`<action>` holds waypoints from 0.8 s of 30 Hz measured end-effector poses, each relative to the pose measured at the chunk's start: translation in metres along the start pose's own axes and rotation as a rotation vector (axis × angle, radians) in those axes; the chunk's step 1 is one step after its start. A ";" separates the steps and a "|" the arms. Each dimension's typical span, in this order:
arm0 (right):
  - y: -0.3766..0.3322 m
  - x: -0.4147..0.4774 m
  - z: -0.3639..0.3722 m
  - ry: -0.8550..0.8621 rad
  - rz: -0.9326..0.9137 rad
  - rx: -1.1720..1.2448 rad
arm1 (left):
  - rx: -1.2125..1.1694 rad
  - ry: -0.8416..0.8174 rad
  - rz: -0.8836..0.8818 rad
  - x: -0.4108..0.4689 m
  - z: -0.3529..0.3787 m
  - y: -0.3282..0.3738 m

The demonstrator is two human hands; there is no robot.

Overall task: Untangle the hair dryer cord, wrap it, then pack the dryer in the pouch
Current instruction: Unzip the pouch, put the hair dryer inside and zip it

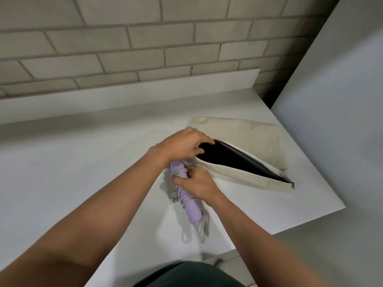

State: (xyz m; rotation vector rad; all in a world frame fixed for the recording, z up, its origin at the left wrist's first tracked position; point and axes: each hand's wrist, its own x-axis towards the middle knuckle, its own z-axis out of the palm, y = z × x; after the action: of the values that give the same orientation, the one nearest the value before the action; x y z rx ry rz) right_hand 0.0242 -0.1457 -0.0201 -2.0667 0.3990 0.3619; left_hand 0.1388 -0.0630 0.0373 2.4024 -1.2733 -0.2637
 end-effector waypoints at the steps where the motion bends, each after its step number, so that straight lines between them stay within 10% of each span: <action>1: -0.001 -0.001 0.000 0.010 0.004 0.013 | 0.000 -0.002 -0.002 0.001 0.000 -0.002; 16: 0.027 -0.109 -0.070 -0.153 0.042 0.005 | 0.069 0.033 0.041 0.009 -0.003 -0.014; 24: 0.038 -0.134 -0.130 -0.084 0.041 0.280 | -0.018 0.340 0.111 -0.029 0.035 -0.010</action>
State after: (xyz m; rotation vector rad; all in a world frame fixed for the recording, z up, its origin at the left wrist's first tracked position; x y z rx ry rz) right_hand -0.1009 -0.2591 0.0695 -1.7667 0.4164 0.3928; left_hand 0.1177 -0.0430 0.0007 2.2304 -1.2311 0.1593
